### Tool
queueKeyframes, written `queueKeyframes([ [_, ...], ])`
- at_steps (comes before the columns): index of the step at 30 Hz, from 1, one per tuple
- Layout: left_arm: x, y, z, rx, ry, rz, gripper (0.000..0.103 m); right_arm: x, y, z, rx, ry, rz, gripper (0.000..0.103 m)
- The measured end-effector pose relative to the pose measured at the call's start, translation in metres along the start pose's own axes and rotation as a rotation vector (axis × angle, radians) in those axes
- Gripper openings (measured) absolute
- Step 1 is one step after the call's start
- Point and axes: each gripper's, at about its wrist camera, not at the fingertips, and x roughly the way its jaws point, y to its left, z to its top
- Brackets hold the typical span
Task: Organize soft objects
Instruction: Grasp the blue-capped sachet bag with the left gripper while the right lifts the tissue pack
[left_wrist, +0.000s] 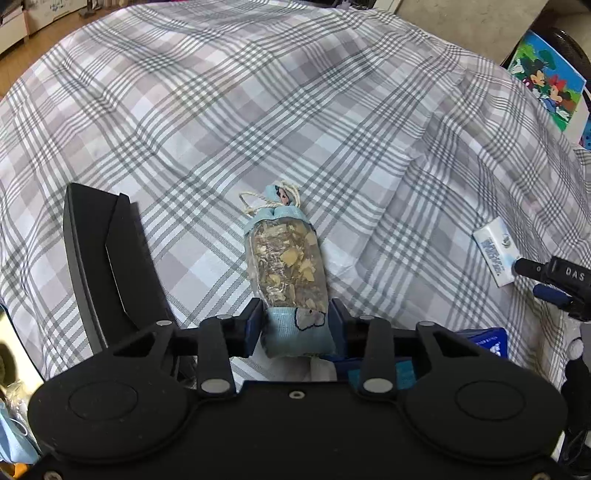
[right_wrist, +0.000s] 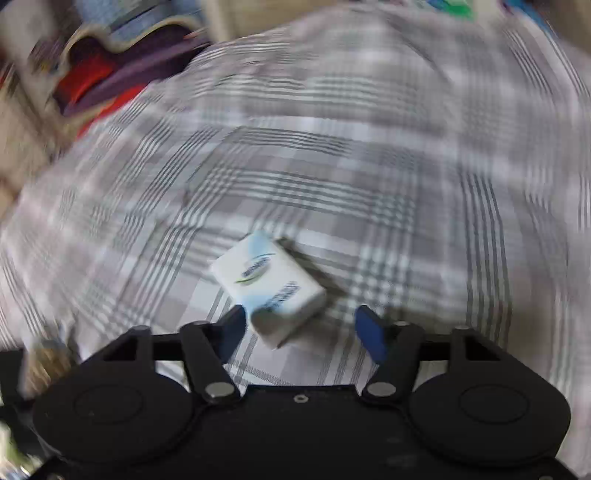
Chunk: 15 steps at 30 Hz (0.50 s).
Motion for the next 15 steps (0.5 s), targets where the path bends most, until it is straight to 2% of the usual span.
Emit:
queueKeyframes([
  [1, -0.002, 0.0, 0.0, 0.002, -0.003, -0.002, 0.032, 0.001, -0.006, 0.0, 0.041, -0.001, 0.004, 0.074],
  [4, -0.002, 0.001, 0.003, -0.002, -0.004, 0.001, 0.032, 0.007, -0.013, -0.001, 0.128, 0.012, -0.011, 0.1],
  [10, 0.005, 0.001, 0.013, -0.013, -0.007, 0.026, 0.034, 0.017, -0.01, -0.003, 0.338, 0.045, -0.014, 0.101],
  [13, 0.007, 0.002, 0.015, -0.021, -0.008, 0.027, 0.048, 0.025, 0.007, 0.0, 0.376, 0.057, -0.03, 0.101],
  [15, 0.008, 0.004, 0.014, -0.026, -0.015, 0.032, 0.052, 0.027, 0.019, 0.003, 0.379, 0.047, -0.055, 0.101],
])
